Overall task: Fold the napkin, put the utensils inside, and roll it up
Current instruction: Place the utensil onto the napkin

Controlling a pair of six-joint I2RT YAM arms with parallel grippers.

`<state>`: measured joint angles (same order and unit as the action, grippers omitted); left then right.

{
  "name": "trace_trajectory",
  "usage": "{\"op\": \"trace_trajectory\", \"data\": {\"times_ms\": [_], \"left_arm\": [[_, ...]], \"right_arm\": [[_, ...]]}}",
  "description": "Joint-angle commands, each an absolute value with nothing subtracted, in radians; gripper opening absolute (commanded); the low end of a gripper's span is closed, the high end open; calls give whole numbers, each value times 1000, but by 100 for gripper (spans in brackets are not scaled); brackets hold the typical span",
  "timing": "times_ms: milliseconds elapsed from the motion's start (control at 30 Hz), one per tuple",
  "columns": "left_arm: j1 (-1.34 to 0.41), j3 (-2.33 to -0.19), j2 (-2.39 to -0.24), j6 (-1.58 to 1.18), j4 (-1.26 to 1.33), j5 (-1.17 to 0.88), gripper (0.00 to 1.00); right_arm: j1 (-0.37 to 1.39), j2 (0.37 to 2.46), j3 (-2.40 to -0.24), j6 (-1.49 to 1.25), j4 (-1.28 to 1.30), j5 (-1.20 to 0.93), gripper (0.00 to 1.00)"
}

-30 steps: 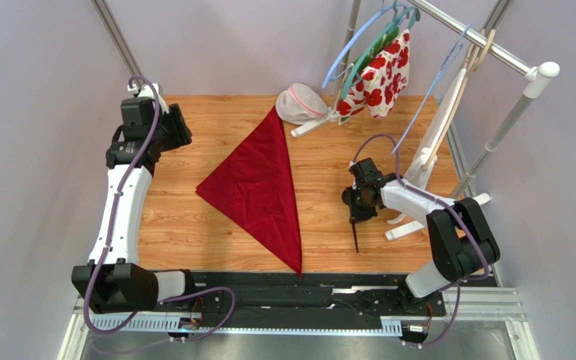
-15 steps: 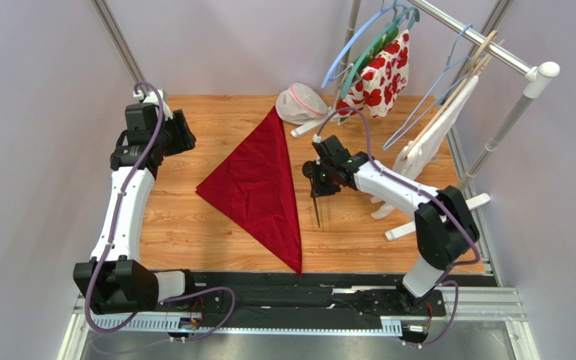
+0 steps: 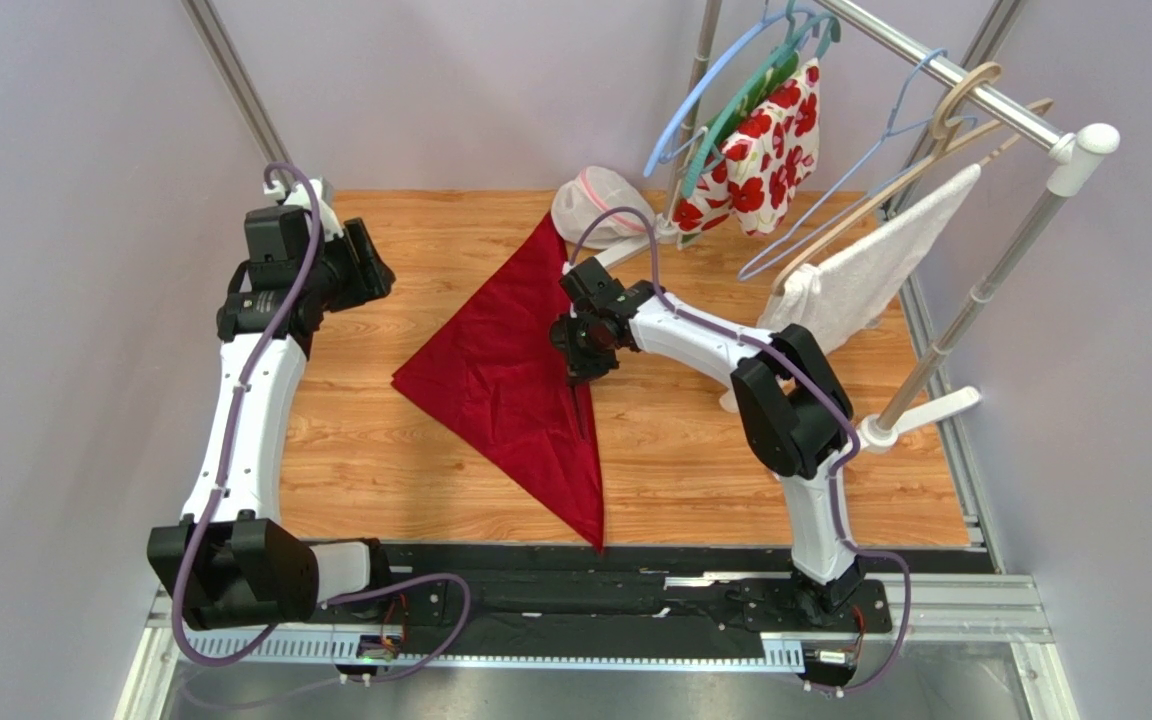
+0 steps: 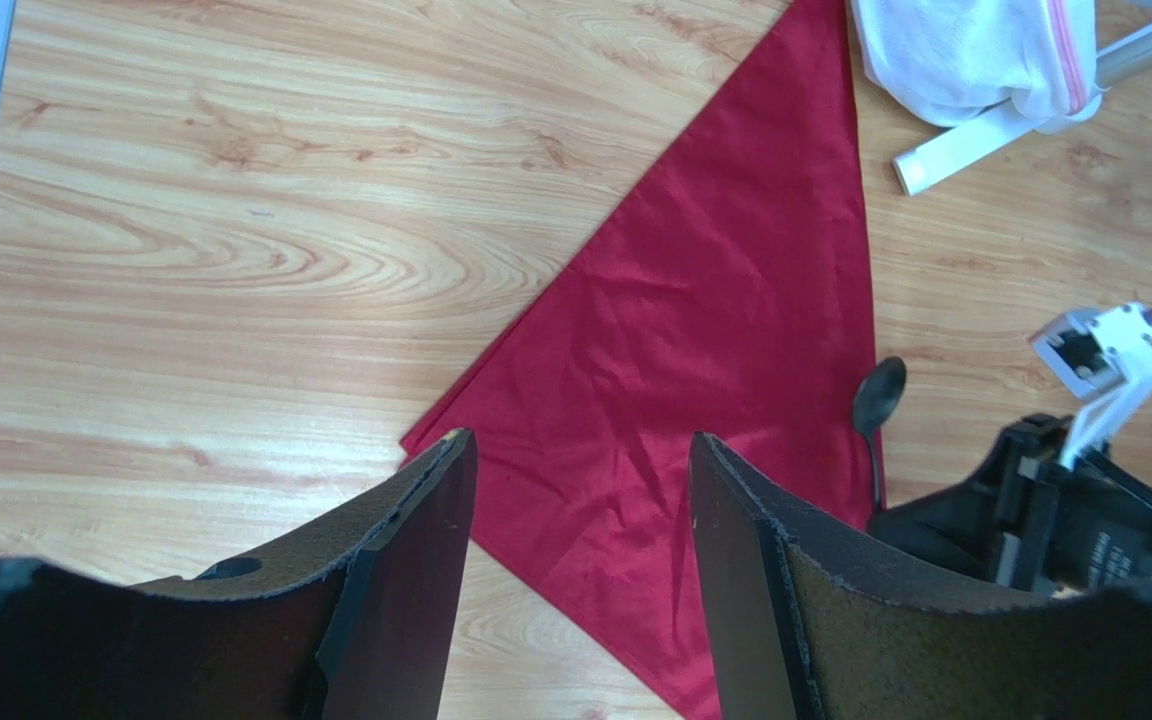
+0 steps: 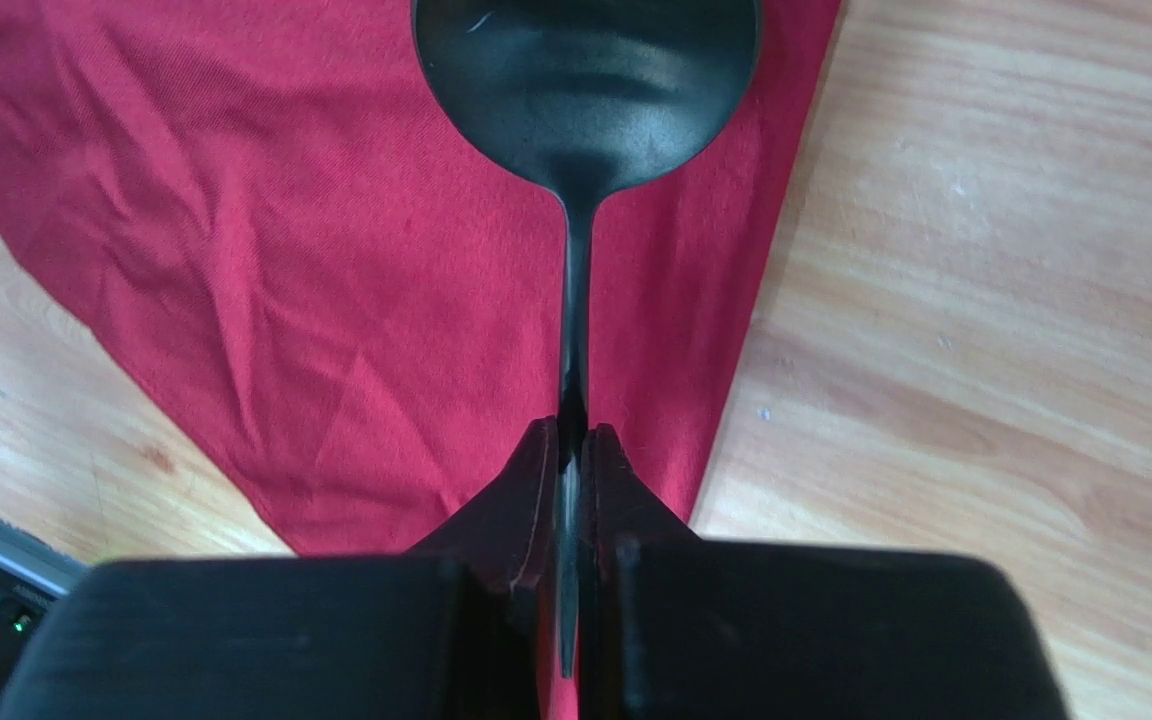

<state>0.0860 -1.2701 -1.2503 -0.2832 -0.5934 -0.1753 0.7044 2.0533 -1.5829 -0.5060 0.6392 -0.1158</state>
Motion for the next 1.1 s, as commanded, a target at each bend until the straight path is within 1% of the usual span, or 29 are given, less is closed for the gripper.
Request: {"op": "trace_trajectory", "data": {"times_ms": [0, 167, 767, 1033, 1067], "left_arm": [[106, -1273, -1247, -305, -564, -227, 63], [126, -1273, -1250, -318, -563, -259, 62], [160, -1267, -1261, -337, -552, -310, 62], [169, -1267, -1267, -344, -551, -328, 62], [169, -1267, -1269, -345, -551, -331, 62]], "right_arm": [[704, 2105, -1681, -551, 653, -126, 0], [704, 2169, -1732, -555, 673, -97, 0], [703, 2290, -1904, -526, 761, -54, 0], [703, 2306, -1927, -515, 787, -46, 0], [701, 2299, -1927, -511, 785, -54, 4]]}}
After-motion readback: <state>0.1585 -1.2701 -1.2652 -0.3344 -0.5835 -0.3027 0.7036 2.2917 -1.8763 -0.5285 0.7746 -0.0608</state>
